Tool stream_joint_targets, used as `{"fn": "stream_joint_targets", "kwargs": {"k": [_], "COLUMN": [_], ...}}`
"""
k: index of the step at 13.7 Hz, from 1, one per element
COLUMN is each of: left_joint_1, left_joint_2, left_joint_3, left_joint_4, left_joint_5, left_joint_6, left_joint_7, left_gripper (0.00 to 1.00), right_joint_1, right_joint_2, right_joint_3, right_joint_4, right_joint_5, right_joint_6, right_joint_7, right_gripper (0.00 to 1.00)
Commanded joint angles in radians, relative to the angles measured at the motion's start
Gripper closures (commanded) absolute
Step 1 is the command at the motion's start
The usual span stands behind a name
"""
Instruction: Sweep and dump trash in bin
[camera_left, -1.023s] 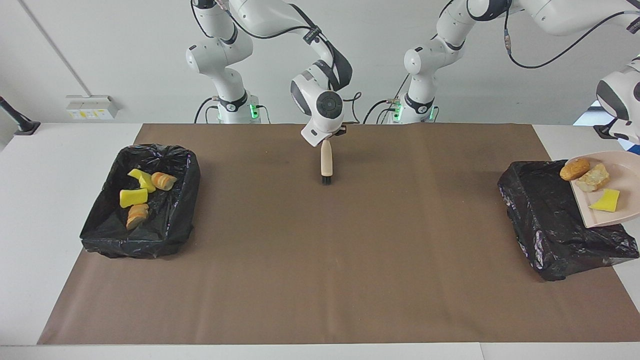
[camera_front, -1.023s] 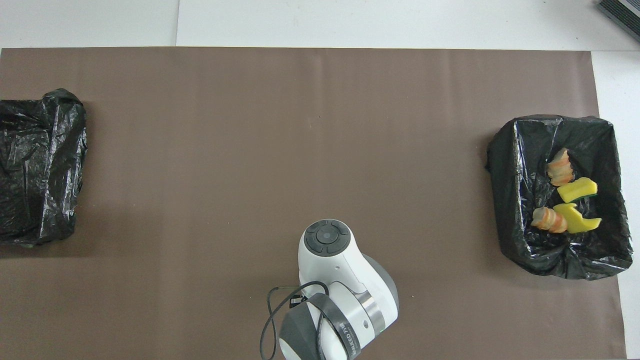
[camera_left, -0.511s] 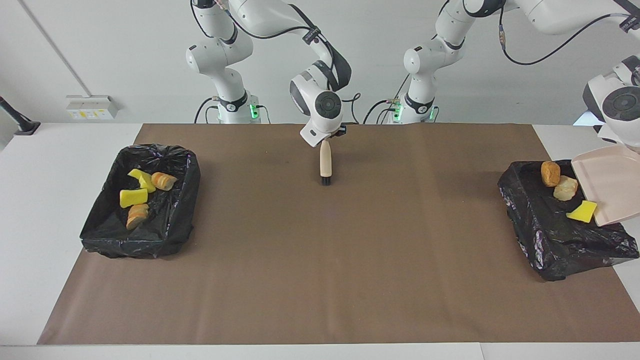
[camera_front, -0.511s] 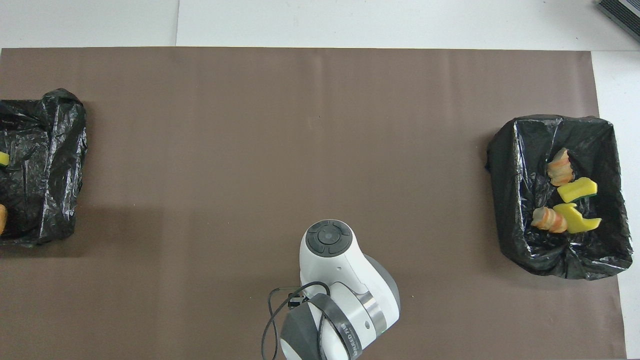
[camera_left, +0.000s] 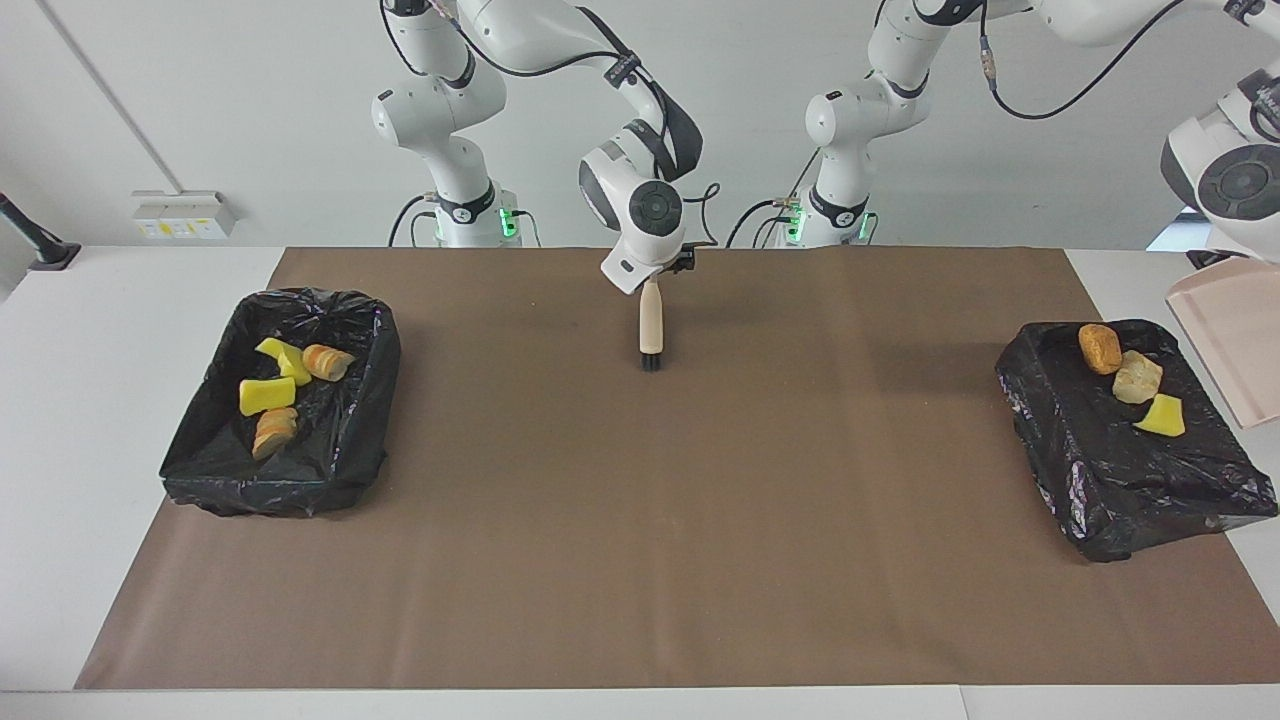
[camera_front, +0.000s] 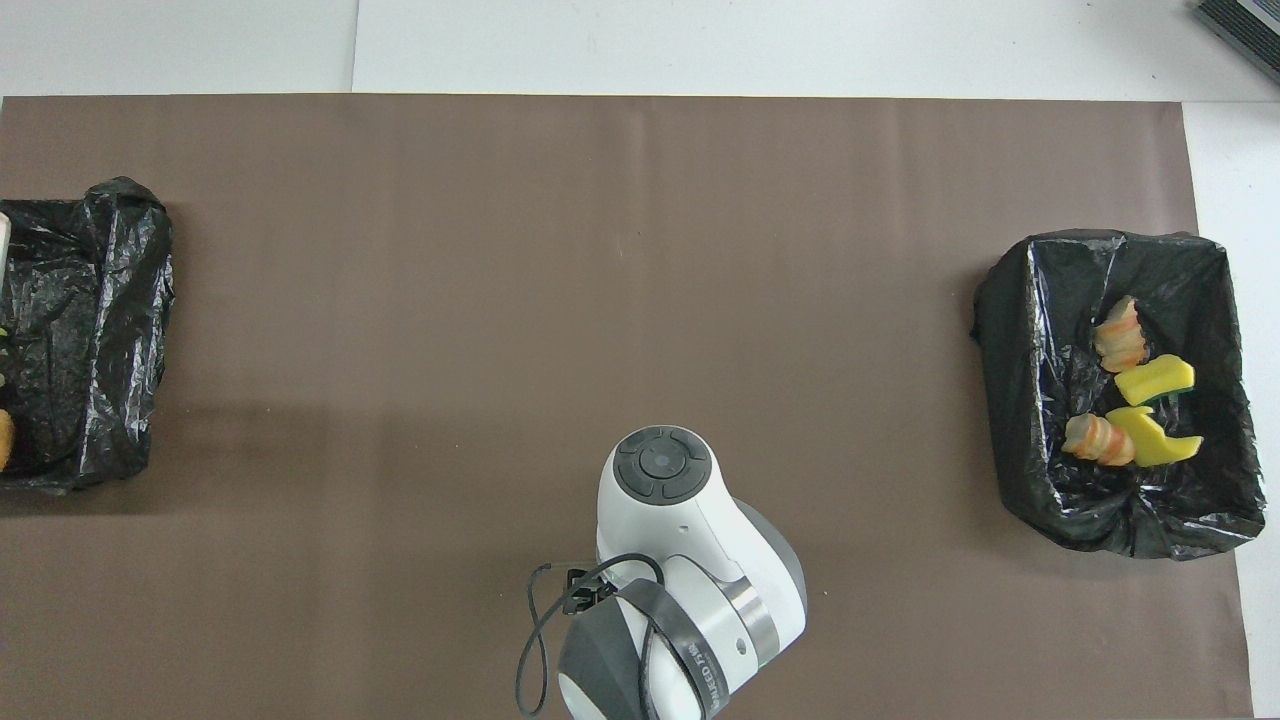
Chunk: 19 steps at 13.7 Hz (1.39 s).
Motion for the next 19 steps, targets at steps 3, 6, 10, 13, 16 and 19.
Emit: {"fn": "stream_joint_targets", "kwargs": {"k": [3,6,10,13,16,19], "left_joint_1": [-0.175,-0.307,-0.442,-0.51,-0.602,-0.666], "left_joint_2": [0.049,0.12,0.161,0.181,0.201,0.281], "left_joint_3": [0.013,0.013,0.013,0.013,0.014,0.018], "left_joint_4": [0.004,0.004,0.005,0.016,0.031,0.172], "left_joint_5": [-0.209,-0.34,-0.522,-0.675,-0.764,-0.847], "left_joint_6": [-0.085,-0.114,-0.134,-0.131,-0.117,-0.139], "left_joint_7": [-0.271,-0.601,-1.041,-1.293,-1.558,-1.684], "left_gripper": [1.0,1.0,1.0,1.0,1.0,1.0], "right_joint_1": [-0.116,-0.201,-0.319,-0.392,-0.478,-0.561], "right_joint_2": [-0.043,-0.097,-0.155,-0.177,-0.2,-0.2], "right_joint_3": [0.001,0.001,-0.001,-0.002,-0.004,-0.007], "right_joint_4": [0.08,0.085,0.112,0.158,0.248,0.333], "right_joint_5": [-0.043,-0.119,-0.239,-0.27,-0.302,-0.336], "right_joint_6": [-0.012,-0.012,-0.021,-0.045,-0.145,-0.2], "right_joint_7": [-0.039,-0.07,-0.104,-0.125,-0.208,-0.321], "right_gripper": [0.0,0.0,0.0,0.0,0.0,0.0]}}
